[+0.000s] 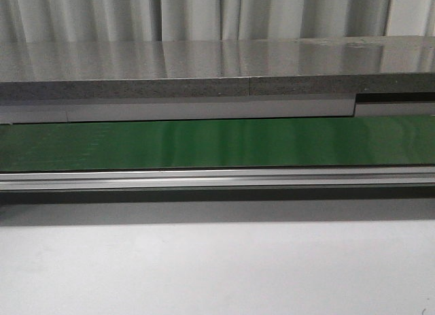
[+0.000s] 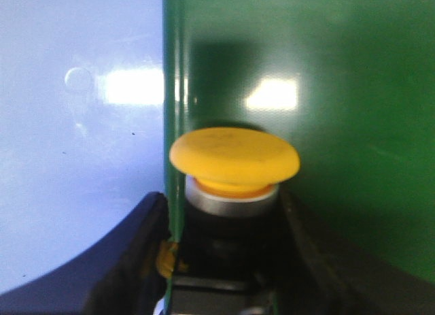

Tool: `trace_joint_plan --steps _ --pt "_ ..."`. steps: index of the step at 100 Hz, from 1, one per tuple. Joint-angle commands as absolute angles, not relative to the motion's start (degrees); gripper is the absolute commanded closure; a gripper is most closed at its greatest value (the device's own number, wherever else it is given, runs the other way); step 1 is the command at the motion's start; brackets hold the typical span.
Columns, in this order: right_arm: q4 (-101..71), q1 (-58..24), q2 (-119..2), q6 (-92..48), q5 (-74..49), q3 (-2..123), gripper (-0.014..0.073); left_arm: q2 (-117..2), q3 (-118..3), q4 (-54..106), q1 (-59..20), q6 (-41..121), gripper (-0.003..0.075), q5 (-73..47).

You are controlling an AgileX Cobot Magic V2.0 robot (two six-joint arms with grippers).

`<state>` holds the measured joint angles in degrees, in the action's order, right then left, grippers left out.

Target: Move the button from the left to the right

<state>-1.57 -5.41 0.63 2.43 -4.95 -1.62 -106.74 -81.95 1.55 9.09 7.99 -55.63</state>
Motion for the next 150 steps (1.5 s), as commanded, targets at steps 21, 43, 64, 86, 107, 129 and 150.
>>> trace_joint_plan --steps 21,43,64,86,107,129,150 --pt "-1.4 -5.1 1.4 2.3 0.0 -0.5 0.0662 -103.7 -83.6 2.3 8.7 8.1 0.0027 -54.8" --pt "-1.4 -5.1 1.4 2.3 0.0 -0.5 0.0662 -100.8 -83.6 7.5 8.7 12.0 0.0027 -55.9" --pt "-1.4 -5.1 1.4 2.3 0.0 -0.5 0.0662 -94.7 -83.5 7.5 8.7 12.0 0.0027 -55.9" --pt "-1.4 -5.1 1.4 2.3 0.0 -0.5 0.0662 -84.2 -78.8 7.6 8.7 12.0 0.0027 -50.3" --pt "-1.4 -5.1 1.4 2.3 0.0 -0.5 0.0662 -70.1 -67.2 8.6 8.7 12.4 0.0027 -39.9" --pt "-1.4 -5.1 1.4 2.3 0.0 -0.5 0.0662 -54.3 -53.5 9.2 7.4 12.5 0.0027 -28.3" --pt "-1.4 -5.1 1.4 2.3 0.0 -0.5 0.0662 -40.9 -40.8 9.2 3.8 13.3 0.0027 -24.6"
